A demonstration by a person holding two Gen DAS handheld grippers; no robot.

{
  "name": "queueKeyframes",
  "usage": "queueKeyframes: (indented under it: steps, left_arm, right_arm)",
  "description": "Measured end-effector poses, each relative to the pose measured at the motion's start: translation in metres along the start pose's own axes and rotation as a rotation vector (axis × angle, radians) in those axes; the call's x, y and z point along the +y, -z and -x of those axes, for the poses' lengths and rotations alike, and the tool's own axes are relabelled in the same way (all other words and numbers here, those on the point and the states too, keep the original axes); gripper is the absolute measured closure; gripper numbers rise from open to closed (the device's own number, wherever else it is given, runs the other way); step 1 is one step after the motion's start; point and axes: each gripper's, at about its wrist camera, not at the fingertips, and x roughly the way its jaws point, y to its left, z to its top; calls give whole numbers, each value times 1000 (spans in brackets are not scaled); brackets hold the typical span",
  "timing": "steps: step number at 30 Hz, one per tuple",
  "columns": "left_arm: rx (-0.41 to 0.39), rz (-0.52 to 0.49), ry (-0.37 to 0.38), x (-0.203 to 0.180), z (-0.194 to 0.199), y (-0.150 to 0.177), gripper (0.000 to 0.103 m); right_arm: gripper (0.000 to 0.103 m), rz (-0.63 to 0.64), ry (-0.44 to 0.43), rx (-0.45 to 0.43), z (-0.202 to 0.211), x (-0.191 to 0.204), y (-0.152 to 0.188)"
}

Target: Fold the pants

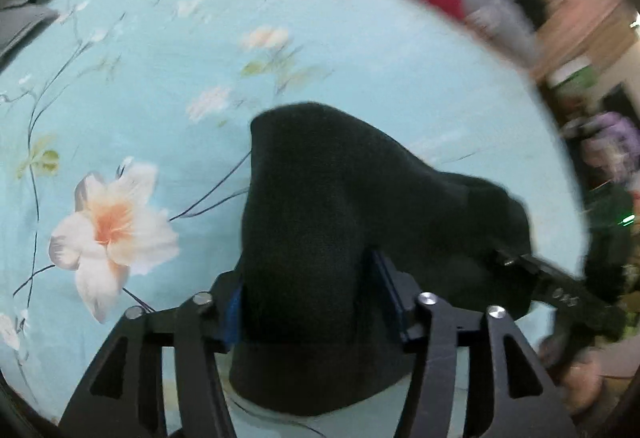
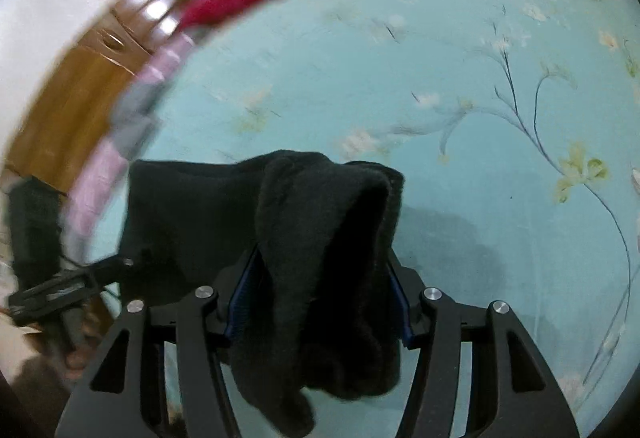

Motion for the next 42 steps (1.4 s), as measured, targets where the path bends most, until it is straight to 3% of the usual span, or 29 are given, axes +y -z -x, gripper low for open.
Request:
queueKeyframes:
  steps: [1,3,6,11,19,23,26,32,42]
  left_arm:
    - [-7,9,-12,4,-4,1,32]
    - [-50,38,-22,10,1,3,22]
    - [-44,37,-33,11,7,3,22]
    - [-80,36,-70,1,25,18,23]
    - [-161,-81,-253,-29,64,71,22]
    - [-200,-128,-346,-39,77,97,21]
    - [-169,-141,-400,-44,79,111,21]
    - [-227,-152,-385,-47,93,133,21]
    - [-303,-190,-380,-58,109,151,21]
  right_arm:
    - [40,-8,43,24,-12,-5,0]
    - [32,-57,18,9,-19,-17,2]
    - [31,-93,0,16,-12,-22,1]
    - [26,-65,76,-17,19,-11,9]
    - [2,31,309,-65,72,16,62]
    - [1,53,375,-94,93,20,95]
    - [1,15,389,-87,105,16,116]
    - [1,-76,333,-163,129,3,146]
    - [1,19,380,-280,148,23,165]
